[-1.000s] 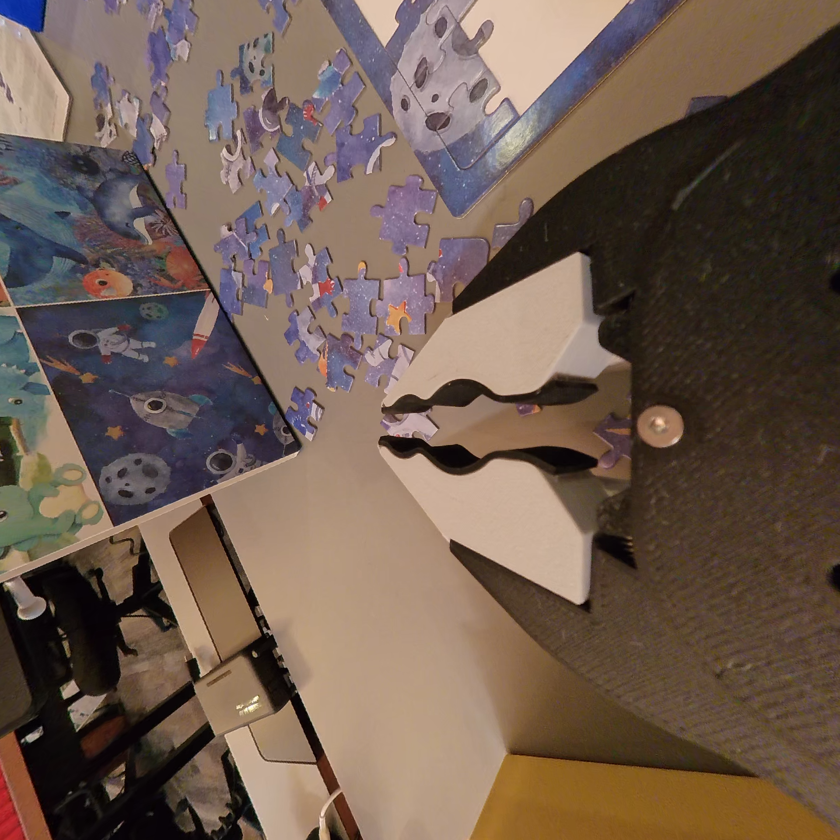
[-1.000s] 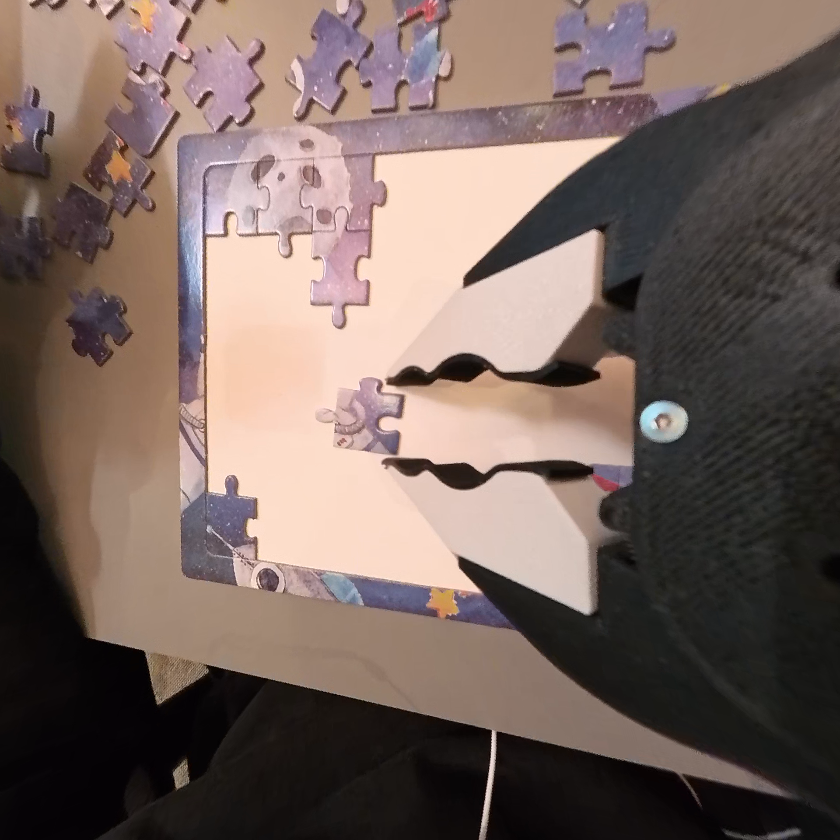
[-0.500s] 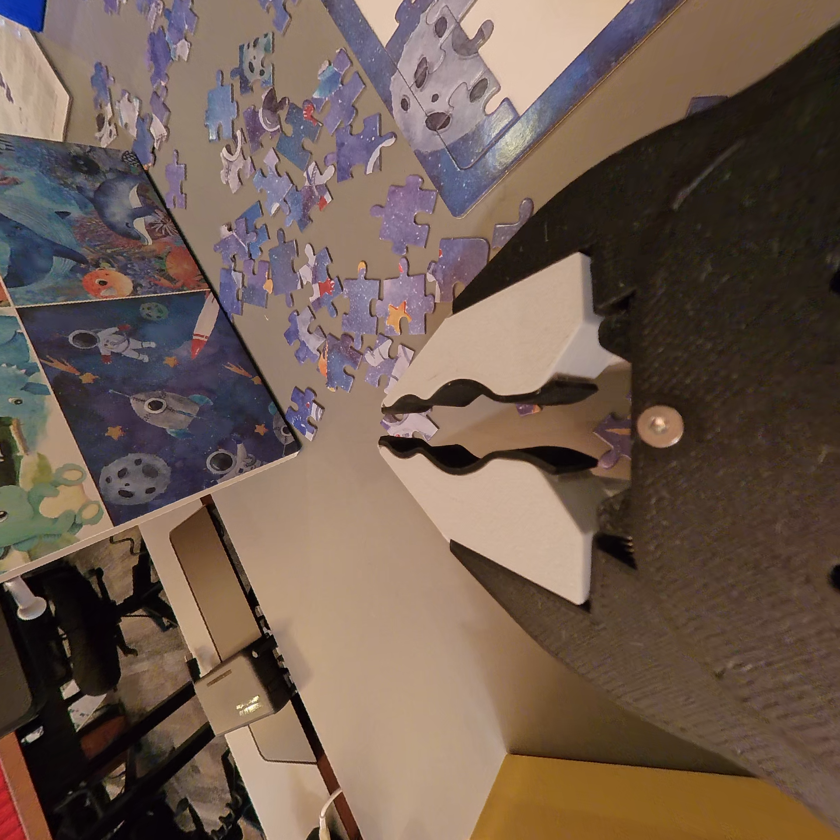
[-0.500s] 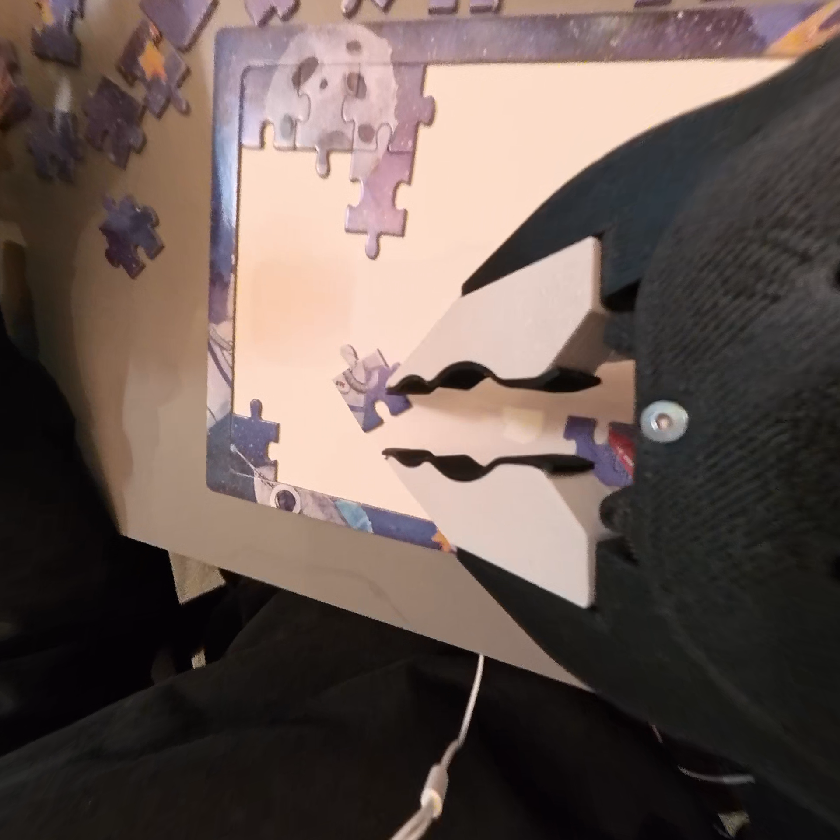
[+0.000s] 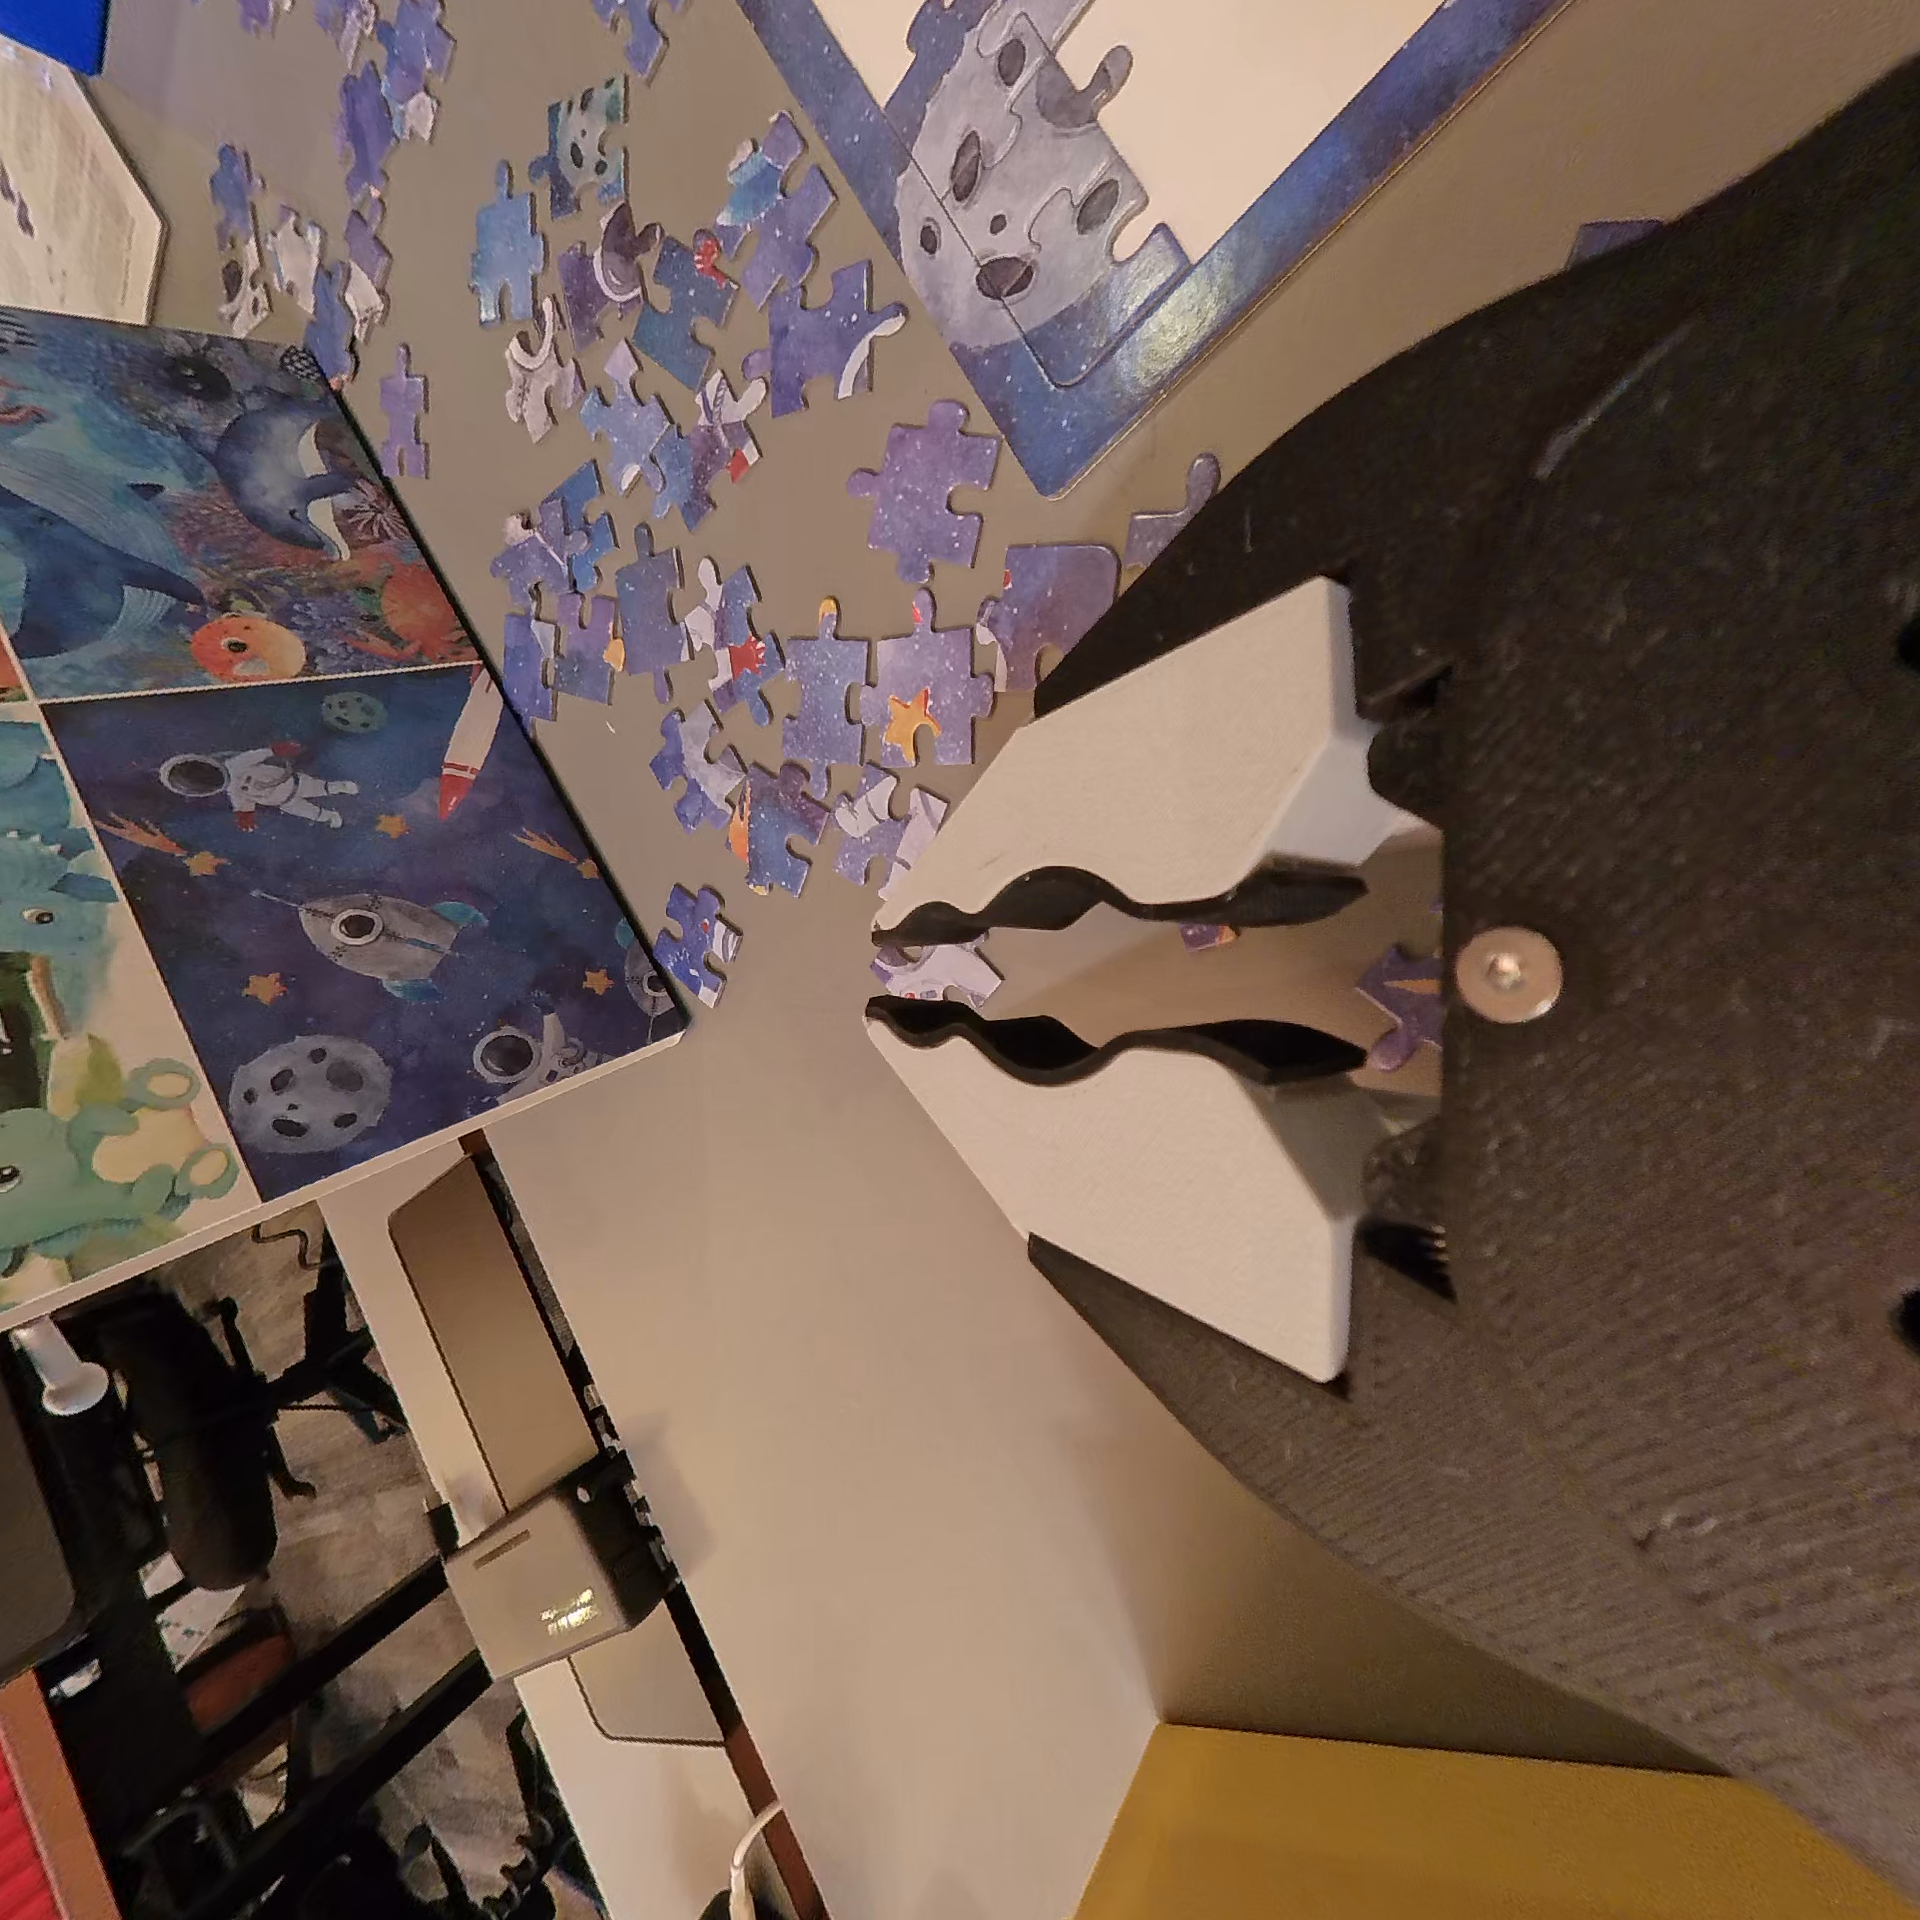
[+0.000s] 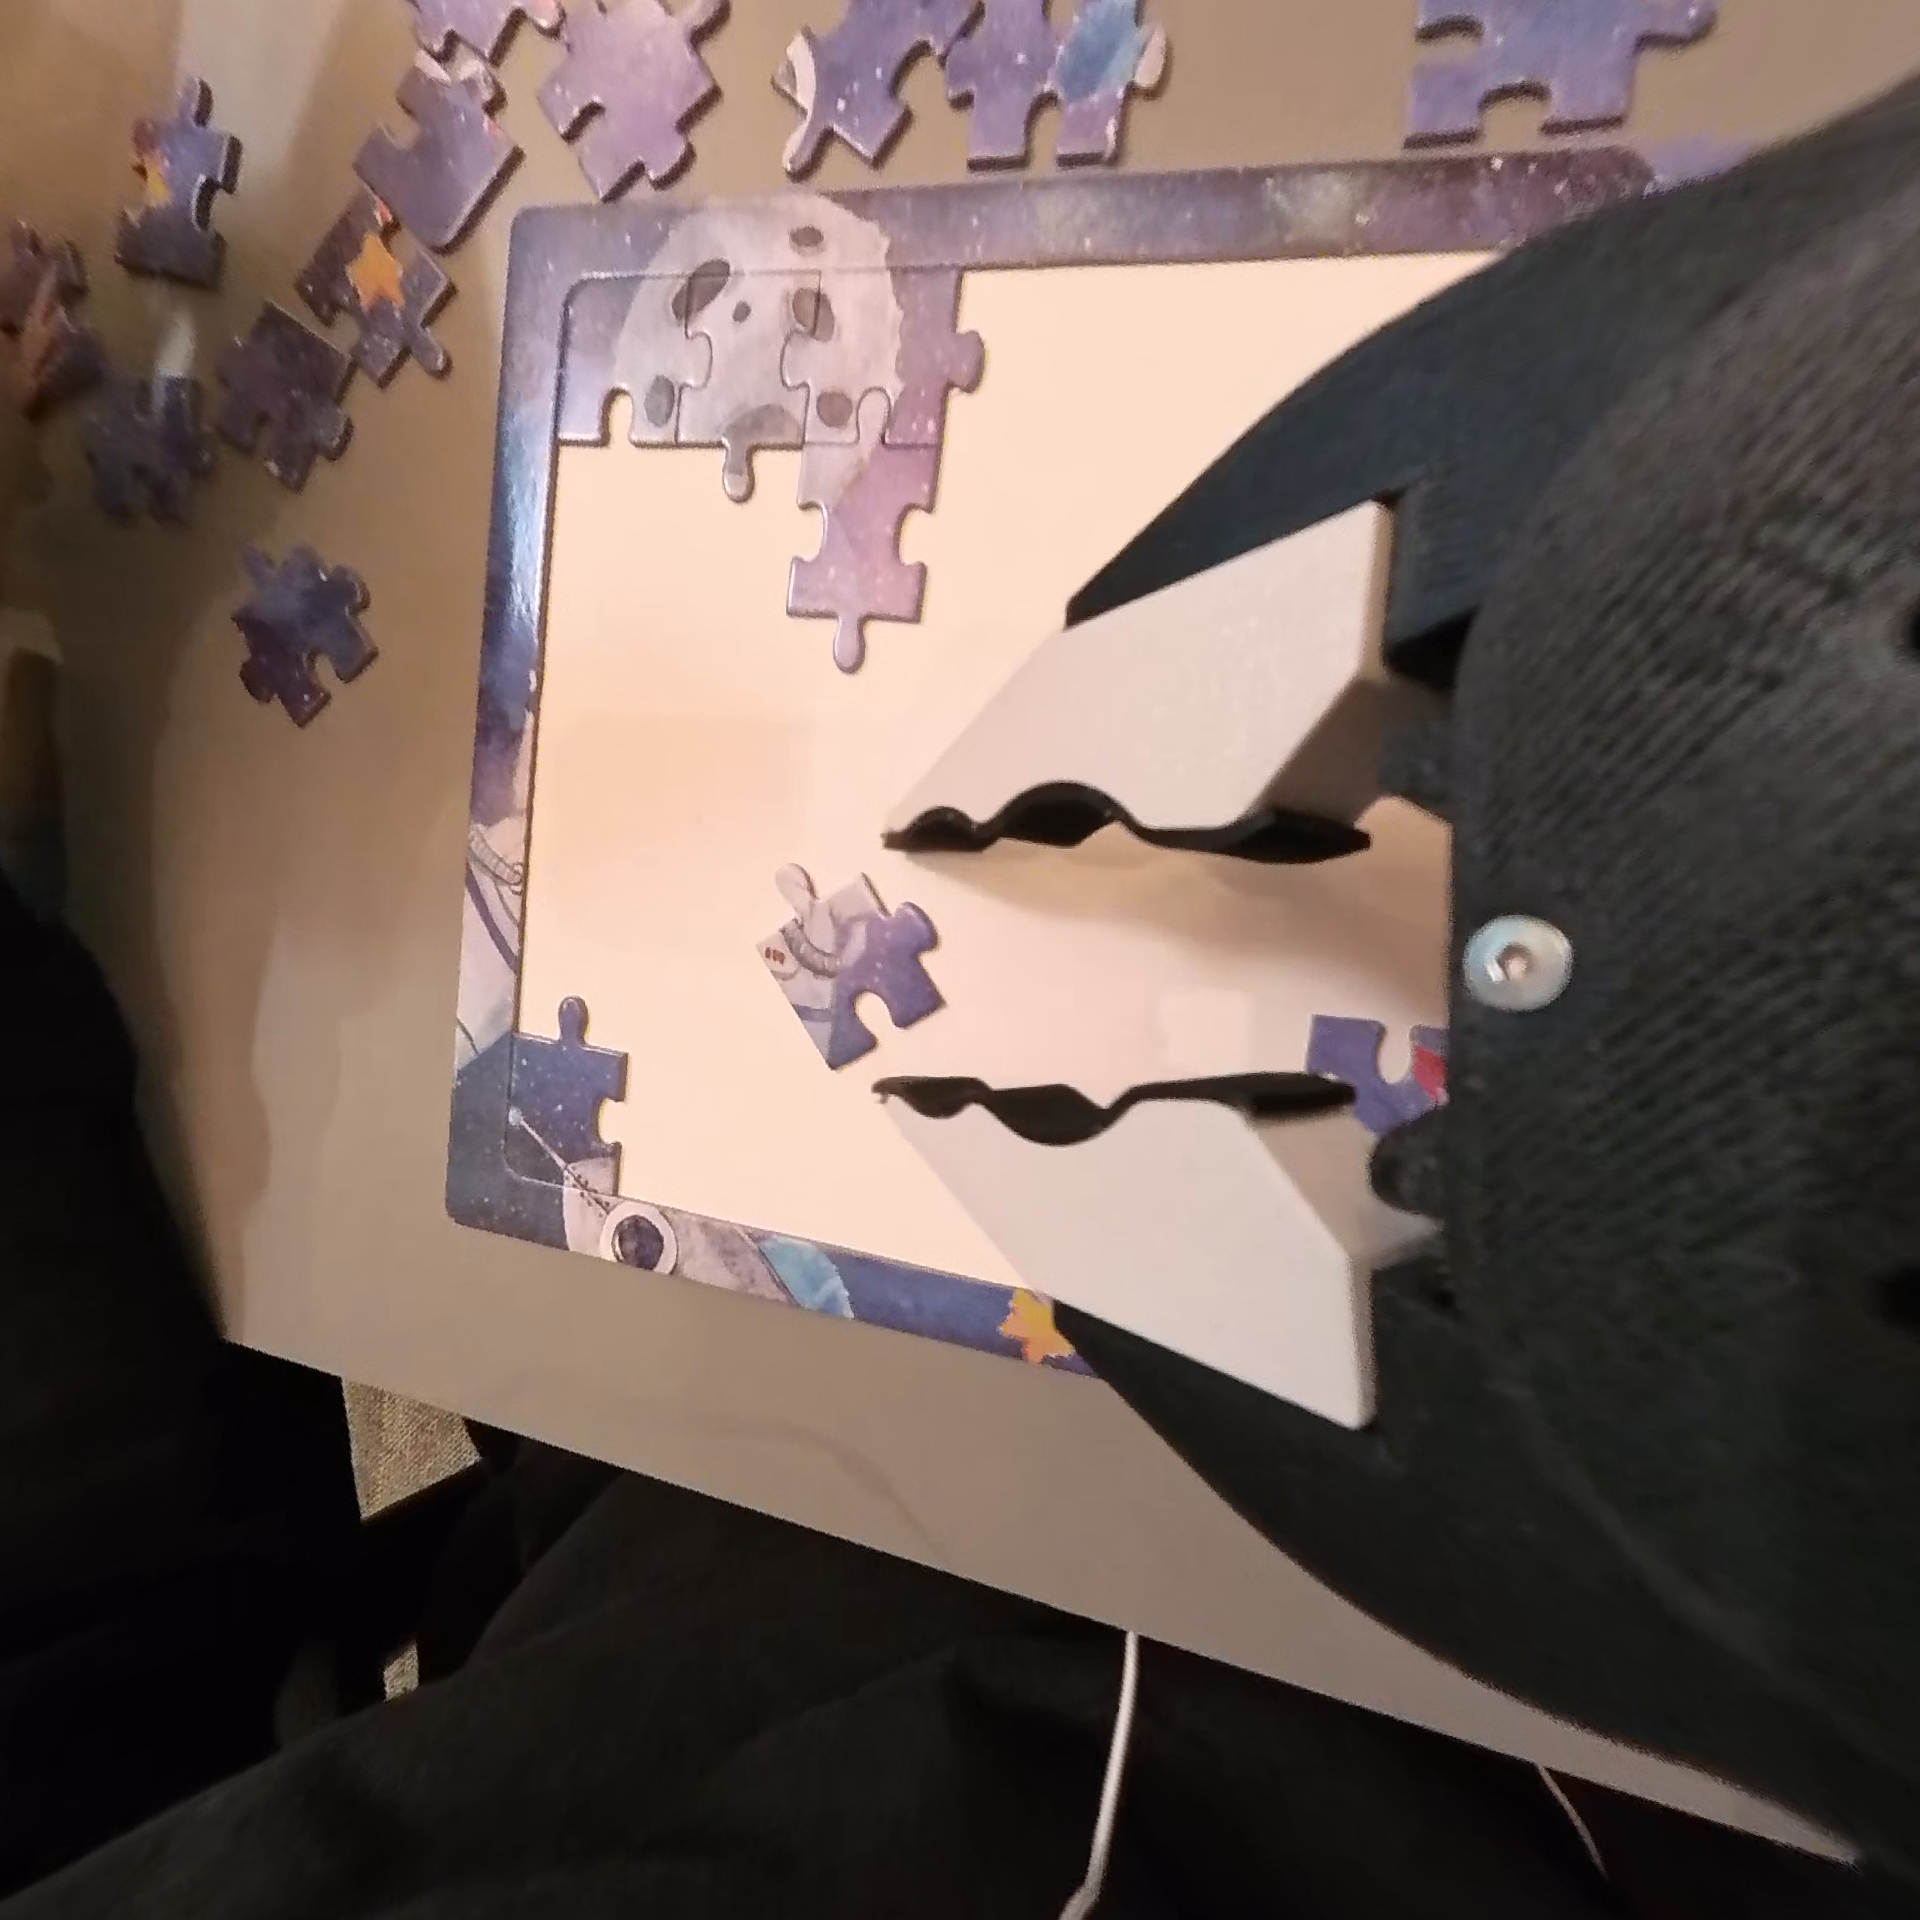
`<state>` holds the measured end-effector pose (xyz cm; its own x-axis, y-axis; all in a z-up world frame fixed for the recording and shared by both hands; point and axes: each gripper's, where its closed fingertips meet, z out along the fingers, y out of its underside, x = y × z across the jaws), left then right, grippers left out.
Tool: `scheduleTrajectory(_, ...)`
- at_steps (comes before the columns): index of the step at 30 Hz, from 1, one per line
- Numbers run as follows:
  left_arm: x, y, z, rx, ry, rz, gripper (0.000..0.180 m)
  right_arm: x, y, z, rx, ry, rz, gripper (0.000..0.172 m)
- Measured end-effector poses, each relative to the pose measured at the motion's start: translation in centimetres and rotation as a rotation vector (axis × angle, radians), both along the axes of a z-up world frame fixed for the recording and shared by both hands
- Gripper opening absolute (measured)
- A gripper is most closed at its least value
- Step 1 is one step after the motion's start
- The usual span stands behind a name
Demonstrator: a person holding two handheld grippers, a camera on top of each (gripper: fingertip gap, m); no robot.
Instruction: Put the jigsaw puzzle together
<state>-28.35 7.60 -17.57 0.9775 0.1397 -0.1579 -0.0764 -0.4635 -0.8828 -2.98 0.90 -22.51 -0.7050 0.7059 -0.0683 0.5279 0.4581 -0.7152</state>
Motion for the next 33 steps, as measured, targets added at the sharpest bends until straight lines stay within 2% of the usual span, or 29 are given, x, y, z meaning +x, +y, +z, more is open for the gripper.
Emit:
scheduleTrajectory(8,0.0,0.0,0.0,-0.001,0.001,0.001,0.008,1.1,-1.3,0.6,-0.058,-0.023,0.072,0.028)
scheduleTrajectory(16,0.0,0.0,0.0,-0.001,0.001,0.001,0.008,0.0,-1.2,-0.2,0.029,0.037,0.054,0.036)
scheduleTrajectory(24,0.0,0.0,0.0,-0.001,0.001,0.001,0.008,-0.3,-1.2,-0.3,0.04,0.042,0.039,0.028)
scheduleTrajectory(33,0.0,0.0,0.0,0.0,0.0,0.0,0.008,-0.6,-1.3,-0.1,0.04,0.052,0.029,0.028)
